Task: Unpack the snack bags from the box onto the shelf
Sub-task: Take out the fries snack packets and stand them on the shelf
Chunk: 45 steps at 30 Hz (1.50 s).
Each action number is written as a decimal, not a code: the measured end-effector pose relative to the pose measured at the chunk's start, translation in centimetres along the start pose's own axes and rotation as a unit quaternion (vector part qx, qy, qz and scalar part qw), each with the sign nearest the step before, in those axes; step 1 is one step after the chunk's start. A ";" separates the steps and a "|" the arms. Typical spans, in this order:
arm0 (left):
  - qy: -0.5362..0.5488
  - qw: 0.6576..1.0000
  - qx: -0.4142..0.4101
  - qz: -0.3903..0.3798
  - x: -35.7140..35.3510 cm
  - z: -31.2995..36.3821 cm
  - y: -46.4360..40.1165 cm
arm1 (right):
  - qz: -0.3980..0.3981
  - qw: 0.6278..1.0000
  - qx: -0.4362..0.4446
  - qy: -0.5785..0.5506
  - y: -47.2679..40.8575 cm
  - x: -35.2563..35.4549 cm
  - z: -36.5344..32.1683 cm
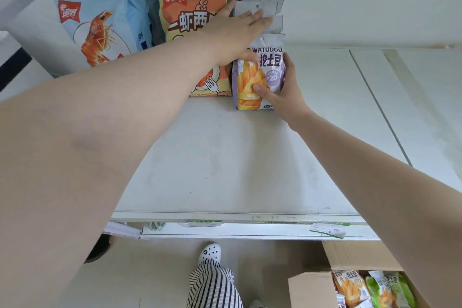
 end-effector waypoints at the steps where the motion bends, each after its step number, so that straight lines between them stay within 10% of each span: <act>1: 0.001 1.000 -0.001 0.001 0.0 0.0 0.0 | 0.002 1.000 -0.001 0.004 -0.1 0.0 0.2; 22: 0.113 0.988 0.058 0.089 5.4 6.1 8.0 | 0.040 0.982 -0.060 0.177 7.2 4.9 -4.7; 32: 0.198 0.978 0.059 -0.017 5.7 21.6 20.0 | 0.006 0.900 -0.099 0.424 26.4 9.3 -8.4; 45: 0.221 0.957 -0.149 -0.118 3.4 43.4 33.3 | 0.021 0.814 -0.331 0.476 59.4 12.4 -6.2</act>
Point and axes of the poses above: each hand's wrist, its own y-axis away from the middle knuckle, its own x-axis out of the back of the hand, z = x × y, the point moved 2 cm from there along -y, towards the middle knuckle, and after that the axes turned 1 degree about -z, right-handed, at the moved point
